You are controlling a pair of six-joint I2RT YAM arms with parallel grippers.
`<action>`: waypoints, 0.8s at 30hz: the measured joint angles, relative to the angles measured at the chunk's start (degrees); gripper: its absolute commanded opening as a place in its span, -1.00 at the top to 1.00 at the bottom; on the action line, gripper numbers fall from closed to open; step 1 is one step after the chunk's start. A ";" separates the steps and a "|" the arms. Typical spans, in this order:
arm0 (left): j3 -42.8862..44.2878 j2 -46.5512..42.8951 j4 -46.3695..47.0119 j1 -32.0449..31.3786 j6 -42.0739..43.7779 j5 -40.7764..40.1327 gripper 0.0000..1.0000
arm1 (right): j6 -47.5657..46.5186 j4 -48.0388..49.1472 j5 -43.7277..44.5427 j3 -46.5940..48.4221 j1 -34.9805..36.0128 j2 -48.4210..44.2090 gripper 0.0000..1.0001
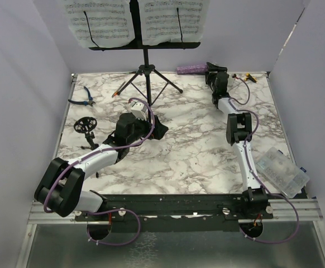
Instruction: Set up the instrument practice props
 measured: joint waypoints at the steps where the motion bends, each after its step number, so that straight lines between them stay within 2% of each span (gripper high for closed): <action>1: 0.00 0.00 0.00 0.02 0.00 -0.02 -0.98 | -0.13 0.07 0.48 0.57 -0.04 0.42 -0.20; 4: 0.02 0.02 0.00 0.02 0.02 0.00 -0.98 | -1.36 0.94 1.31 0.92 -0.22 0.96 0.02; 7: 0.02 0.02 -0.02 0.02 0.02 0.00 -0.98 | -4.00 0.94 1.73 0.90 -0.57 1.11 0.13; 12: 0.02 0.02 -0.04 0.02 0.02 0.00 -0.98 | -8.04 4.92 1.40 -2.01 -1.33 0.70 0.53; 17: 0.02 0.02 -0.09 0.02 -0.04 0.00 -0.98 | -11.43 12.33 -1.16 -15.34 -1.99 -5.99 0.87; 21: 0.02 -0.24 -0.26 0.02 -0.22 0.02 -0.98 | -17.40 17.62 -2.97 -31.28 -2.14 -14.47 0.96; 24: 0.02 -1.27 -0.44 0.02 -0.28 0.07 -0.98 | -21.62 20.44 -3.80 -41.20 -2.54 -24.68 0.99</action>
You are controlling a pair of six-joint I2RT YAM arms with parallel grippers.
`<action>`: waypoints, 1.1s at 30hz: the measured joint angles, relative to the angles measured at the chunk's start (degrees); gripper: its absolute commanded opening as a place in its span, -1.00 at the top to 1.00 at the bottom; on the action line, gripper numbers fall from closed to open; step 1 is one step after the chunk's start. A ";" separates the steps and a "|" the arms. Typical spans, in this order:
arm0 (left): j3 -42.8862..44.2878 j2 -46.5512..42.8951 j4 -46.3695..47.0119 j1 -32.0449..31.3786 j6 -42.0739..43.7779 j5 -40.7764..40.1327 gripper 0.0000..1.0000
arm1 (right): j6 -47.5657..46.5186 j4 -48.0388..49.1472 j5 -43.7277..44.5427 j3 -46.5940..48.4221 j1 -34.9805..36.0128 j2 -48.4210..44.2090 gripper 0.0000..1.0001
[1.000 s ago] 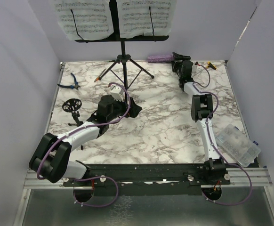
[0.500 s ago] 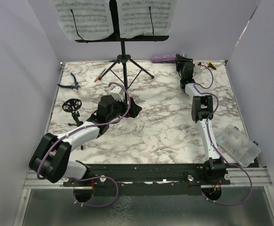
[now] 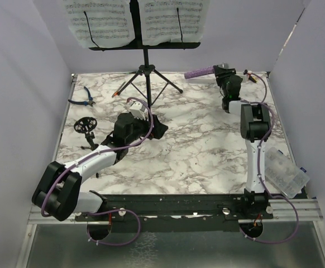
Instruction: Set up the instrument practice props
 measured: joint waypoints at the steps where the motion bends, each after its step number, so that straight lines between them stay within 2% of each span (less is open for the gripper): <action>1: -0.02 -0.83 -0.02 0.09 -0.07 0.02 -0.98 | -1.51 1.44 -0.33 -4.52 -0.13 -3.74 1.00; 10: -0.46 -8.68 0.13 0.48 -0.61 0.52 -0.98 | -12.61 13.88 -2.64 -36.50 -1.31 -31.82 0.99; 16: -0.92 -11.91 0.07 0.70 -0.79 2.05 -0.98 | -22.10 12.31 -6.95 -54.64 -1.38 -52.09 1.00; 21: -1.20 -12.70 0.22 0.72 -0.79 3.34 -0.98 | -29.86 3.06 -17.09 -59.14 -1.42 -69.07 1.00; 25: -1.29 -12.28 0.94 0.74 -0.81 5.53 -0.96 | -33.27 -3.39 -26.95 -59.93 -1.42 -77.99 0.99; 33: -0.42 -5.70 5.18 0.24 -1.33 14.49 -0.87 | -32.39 -11.61 -47.01 -62.66 -0.57 -81.26 0.99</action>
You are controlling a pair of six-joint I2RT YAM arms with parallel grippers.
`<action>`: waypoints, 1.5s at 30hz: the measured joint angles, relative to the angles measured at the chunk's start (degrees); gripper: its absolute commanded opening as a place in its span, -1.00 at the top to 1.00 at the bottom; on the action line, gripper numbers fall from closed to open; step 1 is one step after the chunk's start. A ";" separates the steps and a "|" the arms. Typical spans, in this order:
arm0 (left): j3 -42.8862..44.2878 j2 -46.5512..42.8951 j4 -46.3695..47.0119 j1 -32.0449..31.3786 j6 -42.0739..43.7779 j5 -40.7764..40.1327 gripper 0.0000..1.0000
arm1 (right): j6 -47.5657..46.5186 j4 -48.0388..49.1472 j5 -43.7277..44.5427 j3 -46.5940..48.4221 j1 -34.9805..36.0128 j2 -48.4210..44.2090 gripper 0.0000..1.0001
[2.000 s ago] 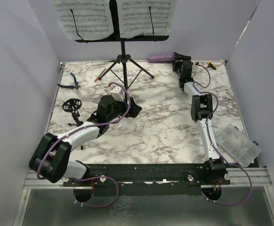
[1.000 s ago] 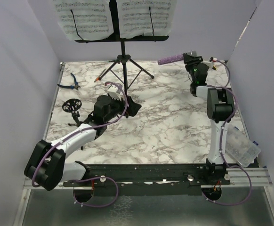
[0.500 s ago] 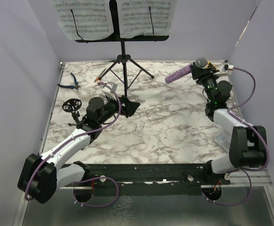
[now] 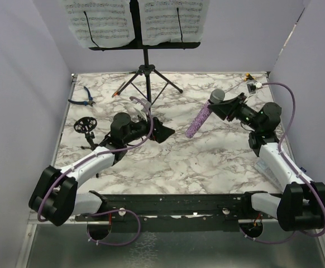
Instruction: Set up the instrument practice props
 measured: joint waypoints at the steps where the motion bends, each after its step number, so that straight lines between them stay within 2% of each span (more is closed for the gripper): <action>1: 0.42 1.09 0.26 -0.46 -0.02 1.18 -0.85 | 0.66 -0.26 -1.84 -0.46 0.37 0.02 0.99; 9: 2.75 8.04 6.88 -7.04 -0.44 10.10 -0.83 | 9.94 6.21 -9.88 -5.09 5.07 0.13 0.99; 12: 3.13 9.60 9.01 -8.70 -0.81 11.69 -0.74 | 13.09 9.92 -10.82 -5.62 6.95 0.74 1.00; 14: 3.39 10.43 10.23 -9.64 -1.03 12.41 -0.61 | 14.86 12.48 -10.97 -5.77 7.96 1.22 0.99; 15: 3.43 10.82 10.88 -10.16 -1.27 12.63 -0.51 | 15.69 13.64 -11.06 -5.86 8.35 1.40 0.99; 18: 3.43 11.19 11.89 -10.86 -1.60 12.92 -0.02 | 17.22 15.85 -11.10 -5.88 8.96 1.62 0.99; 19: 3.43 11.19 12.02 -10.97 -1.99 13.00 0.19 | 17.27 16.00 -11.08 -5.86 9.03 1.62 0.99; 20: 3.43 11.19 12.37 -11.15 -1.97 13.14 0.50 | 17.03 15.91 -11.02 -5.86 9.03 1.62 0.99; 22: 3.41 11.19 13.05 -11.21 -2.54 13.62 0.90 | 16.63 15.23 -10.67 -5.86 9.03 1.62 0.99; 23: 3.39 11.19 13.18 -11.37 -2.32 13.66 1.00 | 16.50 15.06 -10.54 -5.86 9.01 1.62 0.98; 25: 3.23 11.19 13.35 -11.41 -2.71 13.64 1.00 | 16.28 14.64 -10.16 -5.86 9.03 1.62 0.80; 29: 2.78 11.19 13.64 -11.41 -3.13 13.44 1.00 | 15.52 13.66 -9.55 -5.86 9.18 1.62 0.10; 35: 2.38 11.17 13.66 -11.41 -4.26 12.09 1.00 | 14.71 13.00 -7.08 -7.08 9.77 1.14 -0.54; 39: 1.51 11.08 15.17 -11.41 -6.27 11.32 1.00 | 14.60 13.79 -5.20 -8.83 11.69 0.96 -0.64; 45: -0.31 10.32 20.41 -11.41 -10.51 10.86 1.00 | 15.80 18.71 -3.48 -9.03 16.61 2.36 -0.56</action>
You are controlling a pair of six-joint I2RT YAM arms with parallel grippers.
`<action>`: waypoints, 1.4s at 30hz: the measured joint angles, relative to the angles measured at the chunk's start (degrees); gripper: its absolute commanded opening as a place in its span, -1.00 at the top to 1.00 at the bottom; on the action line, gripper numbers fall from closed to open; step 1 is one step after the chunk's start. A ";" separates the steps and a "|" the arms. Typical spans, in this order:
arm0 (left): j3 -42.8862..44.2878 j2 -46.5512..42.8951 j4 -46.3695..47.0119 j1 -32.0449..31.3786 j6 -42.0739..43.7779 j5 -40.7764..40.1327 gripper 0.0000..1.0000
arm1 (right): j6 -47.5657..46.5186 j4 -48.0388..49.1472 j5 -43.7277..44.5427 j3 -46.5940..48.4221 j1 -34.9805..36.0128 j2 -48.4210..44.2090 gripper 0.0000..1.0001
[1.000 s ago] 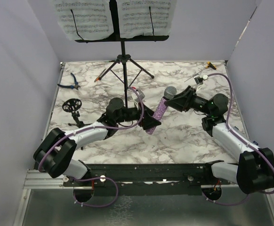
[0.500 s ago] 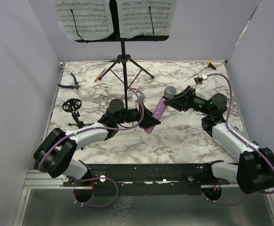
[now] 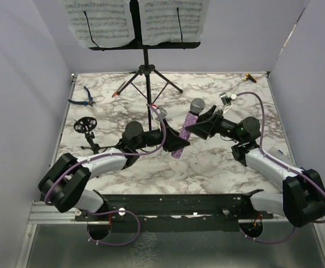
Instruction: Set up the instrument practice props
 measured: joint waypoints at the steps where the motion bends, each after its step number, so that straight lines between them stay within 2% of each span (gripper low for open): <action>1: -0.26 -0.20 1.03 0.00 -0.63 -0.02 1.00 | 0.57 1.38 0.26 0.02 0.70 0.74 -0.49; 5: -1.25 -0.79 4.42 0.00 -2.54 -0.04 1.00 | 3.26 6.86 1.05 0.02 2.75 4.35 -0.21; 11: -2.38 -1.07 7.37 0.00 -4.24 -0.42 1.00 | 6.78 12.83 1.49 0.02 3.54 6.60 -0.35; 14: -2.95 -1.25 8.02 0.00 -4.61 -0.66 1.00 | 7.23 14.23 1.88 0.02 3.54 6.49 -0.34; 18: -3.48 -1.66 8.57 0.00 -4.90 -1.18 1.00 | 7.21 14.45 2.16 0.28 3.54 6.21 -0.09; 22: -3.63 -1.66 9.46 0.00 -5.07 -1.29 1.00 | 7.23 14.43 2.27 1.18 3.56 6.21 0.07; 25: -3.67 -1.70 10.12 0.00 -5.25 -1.33 1.00 | 7.17 14.45 2.21 1.75 3.56 6.58 0.49; 26: -3.67 -1.70 10.29 0.00 -5.35 -1.36 0.92 | 7.13 14.56 2.21 2.03 3.56 6.91 0.63; 27: -3.67 -1.70 10.51 0.00 -5.62 -1.36 0.74 | 6.95 14.75 2.16 2.27 3.56 7.28 0.77; 29: -3.69 -1.70 10.64 0.02 -5.86 -1.70 0.25 | 7.13 14.97 1.77 2.84 3.56 7.96 0.98; 30: -3.69 -1.70 10.64 0.09 -5.86 -1.75 0.02 | 7.17 14.95 1.68 2.99 3.56 8.13 0.99; 32: -3.74 -1.70 10.69 0.13 -5.77 -1.77 -0.28 | 7.13 14.86 1.42 3.21 3.56 8.22 0.99; 36: -3.80 -1.70 11.41 0.28 -5.42 -1.95 -0.60 | 5.44 12.76 1.25 3.32 3.56 7.98 0.99; 42: -4.07 -2.51 11.72 2.97 -5.68 -1.99 -0.83 | -2.12 1.29 2.56 3.32 3.56 2.73 0.99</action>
